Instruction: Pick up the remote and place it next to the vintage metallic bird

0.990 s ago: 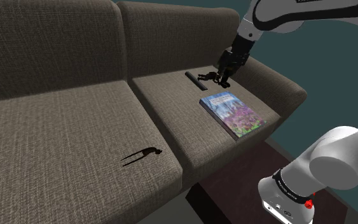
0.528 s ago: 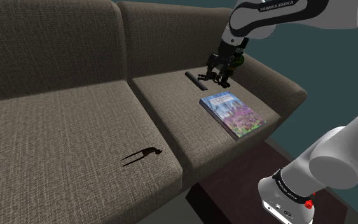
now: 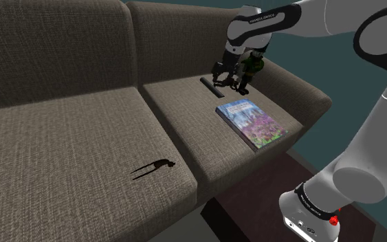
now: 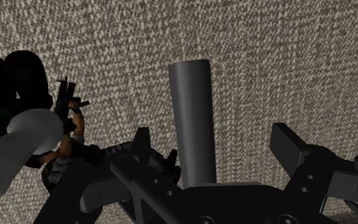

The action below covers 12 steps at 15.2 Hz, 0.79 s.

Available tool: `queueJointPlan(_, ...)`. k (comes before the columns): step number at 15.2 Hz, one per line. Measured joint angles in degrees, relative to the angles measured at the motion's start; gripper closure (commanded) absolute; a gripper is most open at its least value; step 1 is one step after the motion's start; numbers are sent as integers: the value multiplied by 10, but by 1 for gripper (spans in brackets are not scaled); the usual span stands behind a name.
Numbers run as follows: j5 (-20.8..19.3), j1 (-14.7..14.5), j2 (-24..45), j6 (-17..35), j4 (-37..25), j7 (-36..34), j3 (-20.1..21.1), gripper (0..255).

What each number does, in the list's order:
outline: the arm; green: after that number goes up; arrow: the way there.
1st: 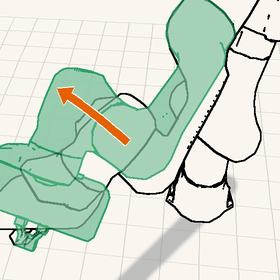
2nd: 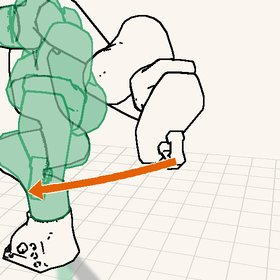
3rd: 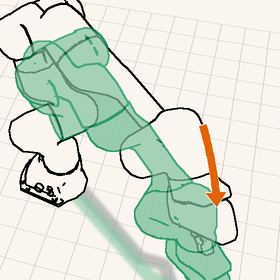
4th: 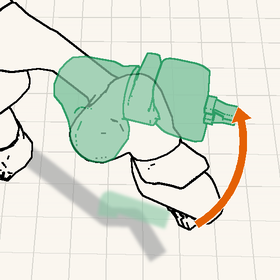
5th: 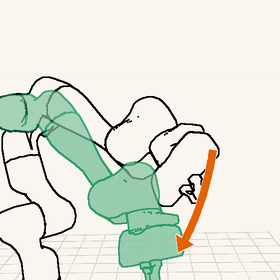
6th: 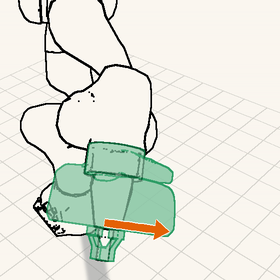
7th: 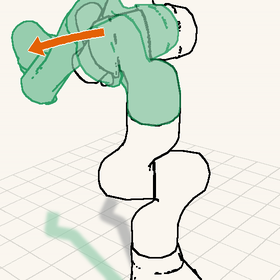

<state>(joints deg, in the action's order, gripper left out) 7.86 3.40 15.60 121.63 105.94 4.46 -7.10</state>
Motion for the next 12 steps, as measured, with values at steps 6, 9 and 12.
queueJointPlan(6,9,7,77,9,-65,5,2,0)
queueJointPlan(9,12,7,94,27,-63,7,3,0)
queueJointPlan(12,14,6,94,39,-53,8,5,0)
